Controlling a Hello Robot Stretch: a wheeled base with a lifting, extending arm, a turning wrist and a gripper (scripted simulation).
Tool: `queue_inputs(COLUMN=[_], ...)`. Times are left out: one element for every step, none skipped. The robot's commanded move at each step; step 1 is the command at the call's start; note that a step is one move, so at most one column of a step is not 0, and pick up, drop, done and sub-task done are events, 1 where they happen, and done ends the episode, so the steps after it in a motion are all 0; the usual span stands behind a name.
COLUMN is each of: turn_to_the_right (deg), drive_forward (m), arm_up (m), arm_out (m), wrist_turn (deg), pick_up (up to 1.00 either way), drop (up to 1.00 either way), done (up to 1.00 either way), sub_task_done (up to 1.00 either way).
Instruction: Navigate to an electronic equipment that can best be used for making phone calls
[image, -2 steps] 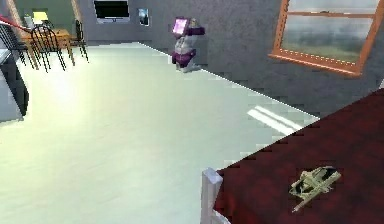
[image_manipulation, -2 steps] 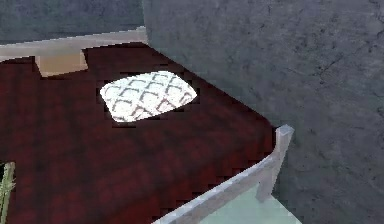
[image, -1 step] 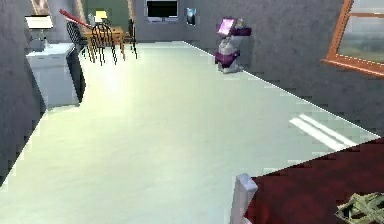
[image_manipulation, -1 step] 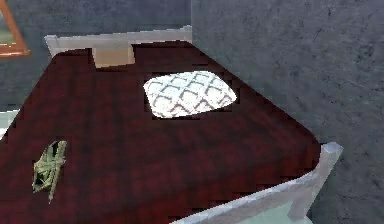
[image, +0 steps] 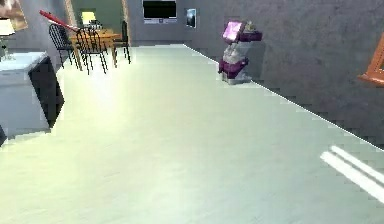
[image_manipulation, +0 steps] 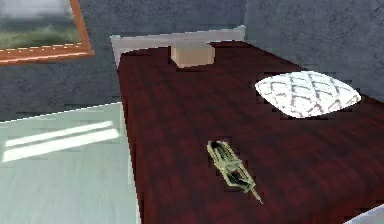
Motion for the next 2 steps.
queue_inputs(turn_to_the_right=[15.0,0.0], drive_forward=[0.00,1.00], arm_up=[0.00,0.00], arm_out=[0.00,0.00], wrist_turn=[0.0,0.0], pick_up=[0.00,0.00], drop=[0.00,0.00], done=[0.00,0.00], sub_task_done=[0.00,0.00])
